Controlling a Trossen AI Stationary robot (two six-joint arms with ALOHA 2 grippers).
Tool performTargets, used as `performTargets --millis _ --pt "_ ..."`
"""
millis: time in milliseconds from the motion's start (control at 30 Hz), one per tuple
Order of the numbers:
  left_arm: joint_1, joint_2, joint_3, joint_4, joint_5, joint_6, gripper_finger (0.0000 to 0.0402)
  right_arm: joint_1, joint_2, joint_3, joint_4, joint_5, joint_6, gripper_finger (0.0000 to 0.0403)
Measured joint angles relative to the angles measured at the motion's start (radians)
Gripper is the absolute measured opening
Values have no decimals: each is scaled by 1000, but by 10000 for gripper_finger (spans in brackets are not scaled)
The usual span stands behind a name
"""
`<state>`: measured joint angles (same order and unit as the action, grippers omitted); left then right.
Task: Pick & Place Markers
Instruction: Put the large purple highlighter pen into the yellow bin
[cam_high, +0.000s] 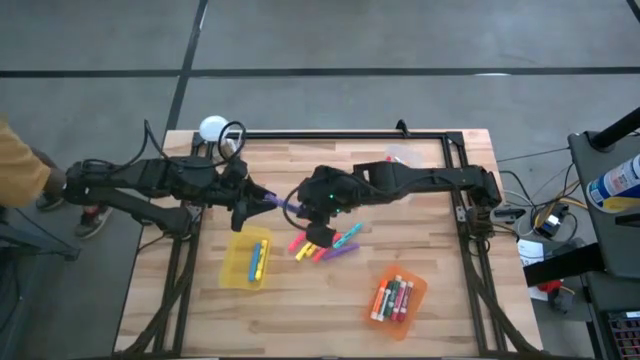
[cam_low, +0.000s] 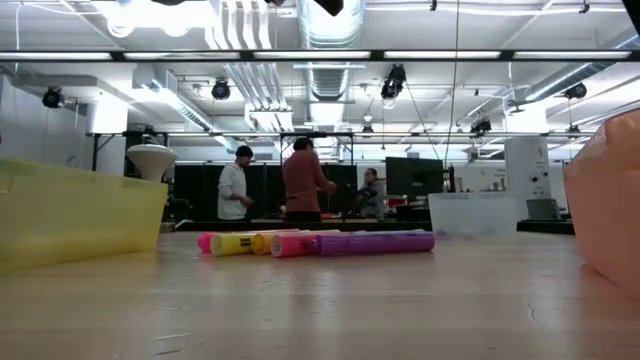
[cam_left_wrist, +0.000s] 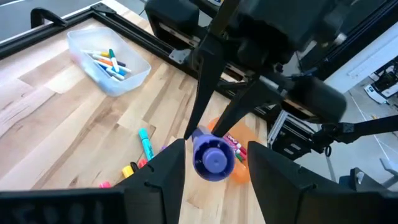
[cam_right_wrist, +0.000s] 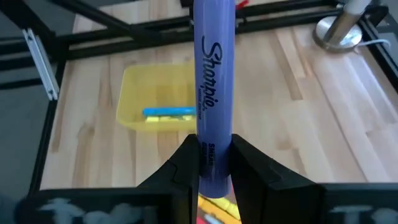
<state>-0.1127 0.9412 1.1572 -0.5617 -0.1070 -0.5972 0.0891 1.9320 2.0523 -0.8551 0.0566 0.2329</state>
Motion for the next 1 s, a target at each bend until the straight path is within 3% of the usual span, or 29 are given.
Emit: performTargets --millis 267,533,733,1000 --pt "0 27 0 19 -18 -32 152 0 0 0 7 -3 -4 59" --pt "0 40 0 20 -13 -26 50 0 0 0 5 21 7 59" --pt "0 33 0 24 -22 -17 50 0 0 0 14 21 3 60" --pt "0 20 2 -48 -16 -30 50 0 -1 -11 -29 23 42 181"
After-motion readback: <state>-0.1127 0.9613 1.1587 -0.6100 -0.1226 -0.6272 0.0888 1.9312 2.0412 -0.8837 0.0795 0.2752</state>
